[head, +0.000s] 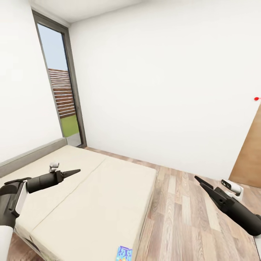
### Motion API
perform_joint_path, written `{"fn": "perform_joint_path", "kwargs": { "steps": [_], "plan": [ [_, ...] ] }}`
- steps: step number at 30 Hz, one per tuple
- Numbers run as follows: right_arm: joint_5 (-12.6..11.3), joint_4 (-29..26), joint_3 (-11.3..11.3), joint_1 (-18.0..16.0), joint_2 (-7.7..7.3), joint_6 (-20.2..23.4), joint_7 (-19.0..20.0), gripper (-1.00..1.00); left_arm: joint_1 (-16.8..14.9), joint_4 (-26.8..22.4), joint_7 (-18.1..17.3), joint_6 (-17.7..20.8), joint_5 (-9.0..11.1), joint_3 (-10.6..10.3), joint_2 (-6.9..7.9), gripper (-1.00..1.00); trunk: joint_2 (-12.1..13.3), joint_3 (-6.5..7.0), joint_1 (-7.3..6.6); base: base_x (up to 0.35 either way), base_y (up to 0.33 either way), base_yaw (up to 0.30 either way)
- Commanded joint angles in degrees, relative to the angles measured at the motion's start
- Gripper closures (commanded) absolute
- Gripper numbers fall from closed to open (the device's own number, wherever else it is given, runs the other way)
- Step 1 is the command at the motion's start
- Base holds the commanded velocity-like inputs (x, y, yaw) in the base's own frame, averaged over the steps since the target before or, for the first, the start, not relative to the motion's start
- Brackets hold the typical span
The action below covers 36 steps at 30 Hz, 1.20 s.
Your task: Put all the toys in the child's room - the three board games (two on the bed and one on the table), the two jigsaw puzzles on the table, and the tennis ball on the table - inside the toy box on the table in the child's room.
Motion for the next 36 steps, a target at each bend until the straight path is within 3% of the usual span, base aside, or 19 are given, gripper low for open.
{"fn": "perform_joint_path", "kwargs": {
  "steps": [1, 36],
  "plan": [
    [-0.2, 0.0, 0.0, 0.0, -0.01, 0.5, 0.1, -1.0, 0.0, 0.0, -0.1, 0.6, 0.1, 0.0, -0.01, -1.0, 0.0, 0.01, 0.02, 0.0, -0.006, 0.27],
    [-0.2, 0.0, 0.0, 0.0, -0.01, 0.5, 0.1, -1.0, 0.0, 0.0, -0.1, 0.5, 0.1, 0.0, -0.05, -1.0, 0.0, 1.12, 0.02, 0.0, -0.005, 0.259]
  ]
}}
